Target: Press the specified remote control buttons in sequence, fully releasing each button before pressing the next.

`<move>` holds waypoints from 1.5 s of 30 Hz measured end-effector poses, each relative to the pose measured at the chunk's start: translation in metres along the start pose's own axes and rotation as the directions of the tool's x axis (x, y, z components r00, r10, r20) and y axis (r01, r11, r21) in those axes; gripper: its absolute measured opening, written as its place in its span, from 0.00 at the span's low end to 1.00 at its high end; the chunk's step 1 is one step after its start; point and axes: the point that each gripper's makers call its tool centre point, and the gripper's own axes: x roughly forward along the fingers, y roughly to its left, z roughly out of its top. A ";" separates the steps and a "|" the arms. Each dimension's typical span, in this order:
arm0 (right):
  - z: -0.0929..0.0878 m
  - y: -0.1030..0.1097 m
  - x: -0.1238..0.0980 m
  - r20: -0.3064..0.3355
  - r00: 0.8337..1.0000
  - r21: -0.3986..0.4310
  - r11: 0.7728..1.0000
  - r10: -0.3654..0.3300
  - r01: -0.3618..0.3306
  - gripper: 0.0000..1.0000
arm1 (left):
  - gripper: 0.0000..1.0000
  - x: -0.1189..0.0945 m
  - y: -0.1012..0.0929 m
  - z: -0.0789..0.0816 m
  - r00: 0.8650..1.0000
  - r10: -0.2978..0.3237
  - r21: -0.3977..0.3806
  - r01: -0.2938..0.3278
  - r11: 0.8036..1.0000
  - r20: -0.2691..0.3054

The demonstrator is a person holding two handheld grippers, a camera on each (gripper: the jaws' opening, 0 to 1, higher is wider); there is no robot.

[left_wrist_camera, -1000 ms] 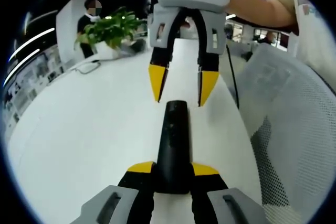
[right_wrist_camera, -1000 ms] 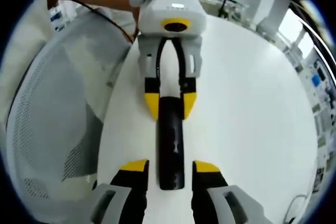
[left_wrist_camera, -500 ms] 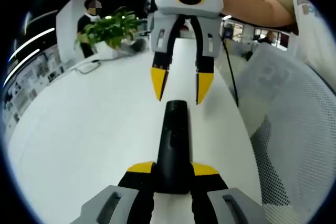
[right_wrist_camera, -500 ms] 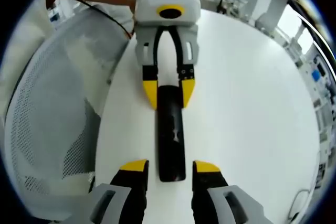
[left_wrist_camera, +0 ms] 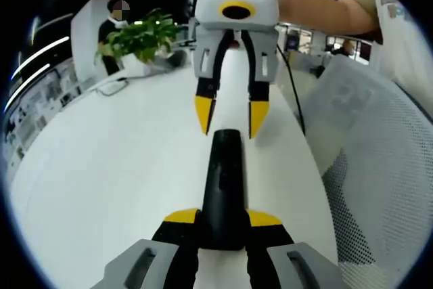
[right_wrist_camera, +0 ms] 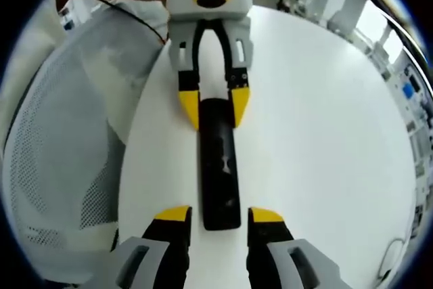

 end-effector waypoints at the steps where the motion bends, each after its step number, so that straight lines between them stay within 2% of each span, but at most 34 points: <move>1: 0.000 0.000 0.001 0.000 1.000 0.002 1.000 0.001 -0.001 0.30 | 0.24 0.000 0.000 0.000 1.000 0.000 0.000 0.000 1.000 0.000; 14: -0.007 0.003 0.010 -0.014 1.000 0.017 1.000 0.016 -0.016 0.29 | 0.24 0.000 -0.001 0.001 1.000 -0.003 0.003 0.003 1.000 0.002; 23: -0.007 0.000 0.011 -0.011 1.000 0.005 1.000 -0.018 0.018 0.24 | 0.24 0.000 -0.001 0.001 1.000 -0.009 0.008 0.009 1.000 0.003; 45: -0.007 0.000 0.011 -0.018 1.000 -0.010 1.000 -0.013 0.013 0.21 | 0.24 0.001 0.000 0.001 1.000 -0.029 0.023 0.029 0.999 -0.006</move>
